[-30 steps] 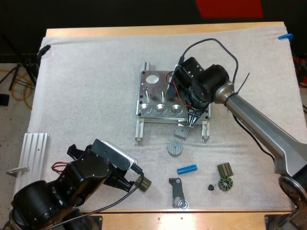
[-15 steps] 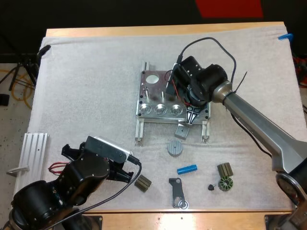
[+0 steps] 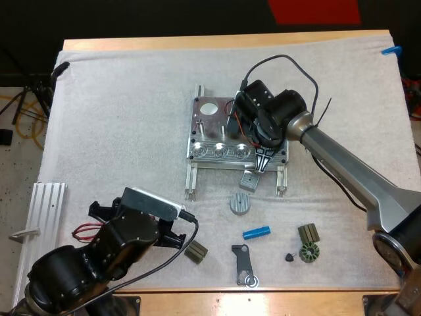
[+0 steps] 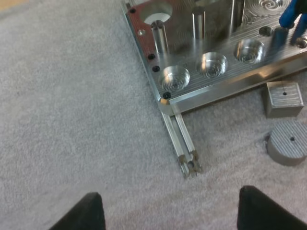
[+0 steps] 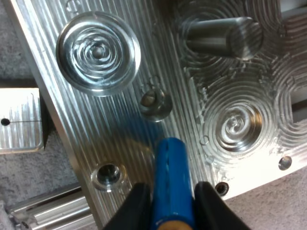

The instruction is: Load cells from right to left

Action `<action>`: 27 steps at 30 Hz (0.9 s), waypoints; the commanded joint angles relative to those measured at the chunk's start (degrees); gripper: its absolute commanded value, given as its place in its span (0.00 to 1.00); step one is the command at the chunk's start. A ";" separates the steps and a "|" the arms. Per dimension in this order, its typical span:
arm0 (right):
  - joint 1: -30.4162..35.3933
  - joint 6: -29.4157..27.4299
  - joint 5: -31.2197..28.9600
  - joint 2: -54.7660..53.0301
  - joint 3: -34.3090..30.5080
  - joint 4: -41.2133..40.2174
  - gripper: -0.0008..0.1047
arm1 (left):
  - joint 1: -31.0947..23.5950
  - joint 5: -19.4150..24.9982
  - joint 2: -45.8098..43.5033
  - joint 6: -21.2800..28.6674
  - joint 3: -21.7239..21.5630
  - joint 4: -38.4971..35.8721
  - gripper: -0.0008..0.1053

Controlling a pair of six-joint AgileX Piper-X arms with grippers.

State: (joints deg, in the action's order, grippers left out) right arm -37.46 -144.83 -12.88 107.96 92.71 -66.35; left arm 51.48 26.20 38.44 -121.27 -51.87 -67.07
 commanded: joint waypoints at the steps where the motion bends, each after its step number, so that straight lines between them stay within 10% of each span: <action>1: 0.69 -0.68 -0.32 0.34 0.63 -0.04 0.11 | 0.33 0.49 -0.17 -0.76 0.02 0.95 0.56; 27: 1.47 -0.29 3.24 1.70 0.63 -0.53 0.11 | 0.33 0.49 -0.17 -0.36 0.02 1.73 0.56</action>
State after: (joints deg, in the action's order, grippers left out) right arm -36.23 -144.90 -10.57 109.18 93.25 -67.14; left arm 51.48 26.20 38.44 -121.33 -51.85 -65.82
